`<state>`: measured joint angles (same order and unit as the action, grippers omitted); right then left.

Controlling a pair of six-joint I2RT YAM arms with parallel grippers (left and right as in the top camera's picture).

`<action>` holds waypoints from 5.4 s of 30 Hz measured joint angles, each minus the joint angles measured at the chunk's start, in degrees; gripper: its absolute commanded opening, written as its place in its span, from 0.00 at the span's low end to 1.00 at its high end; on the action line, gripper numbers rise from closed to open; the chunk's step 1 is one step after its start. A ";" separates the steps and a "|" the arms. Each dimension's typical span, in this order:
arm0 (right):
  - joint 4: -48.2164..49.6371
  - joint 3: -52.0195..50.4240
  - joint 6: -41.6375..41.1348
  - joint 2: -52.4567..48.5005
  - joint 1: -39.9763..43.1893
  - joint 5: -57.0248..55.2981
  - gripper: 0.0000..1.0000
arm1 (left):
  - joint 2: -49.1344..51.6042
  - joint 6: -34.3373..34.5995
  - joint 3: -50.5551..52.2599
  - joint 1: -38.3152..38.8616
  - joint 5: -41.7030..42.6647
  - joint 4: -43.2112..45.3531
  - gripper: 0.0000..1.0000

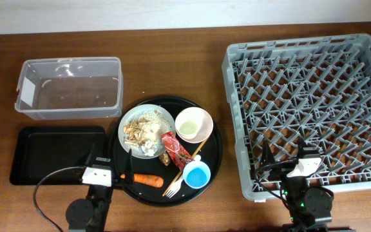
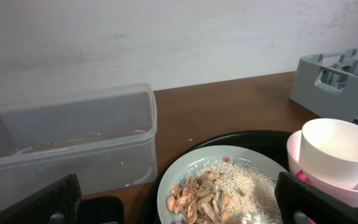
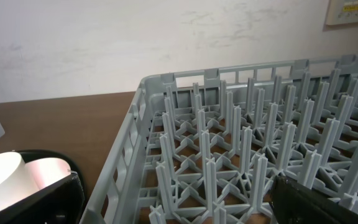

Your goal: Sort waste into correct bins and load items into the dishwasher rack

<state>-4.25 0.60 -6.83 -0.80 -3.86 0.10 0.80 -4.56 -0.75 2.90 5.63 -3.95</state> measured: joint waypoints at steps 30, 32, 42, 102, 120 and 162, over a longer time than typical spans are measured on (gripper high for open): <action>0.02 -0.02 0.00 0.00 0.00 0.00 0.99 | 0.00 0.00 0.00 0.00 0.00 0.00 0.99; 0.02 0.00 -0.02 0.00 0.00 0.00 0.99 | 0.00 -0.02 0.00 0.00 0.00 0.00 0.99; 0.00 -0.02 -0.02 0.00 0.00 0.00 0.99 | 0.00 0.00 0.00 0.00 0.00 0.00 0.99; -57.72 50.31 0.00 -39.06 0.00 4.52 0.99 | 64.52 3.56 -54.34 0.11 10.91 -46.34 0.99; -58.01 50.31 0.00 -39.08 0.00 4.50 0.99 | 92.72 8.96 -54.34 10.56 10.23 -40.13 0.67; -58.36 50.42 0.02 -39.06 0.00 4.50 0.99 | 88.83 9.11 -67.19 1.62 -5.90 -27.56 0.09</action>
<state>-62.61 51.03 -6.81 -39.86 -3.86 4.60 89.62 4.56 -67.94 4.51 -0.27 -31.51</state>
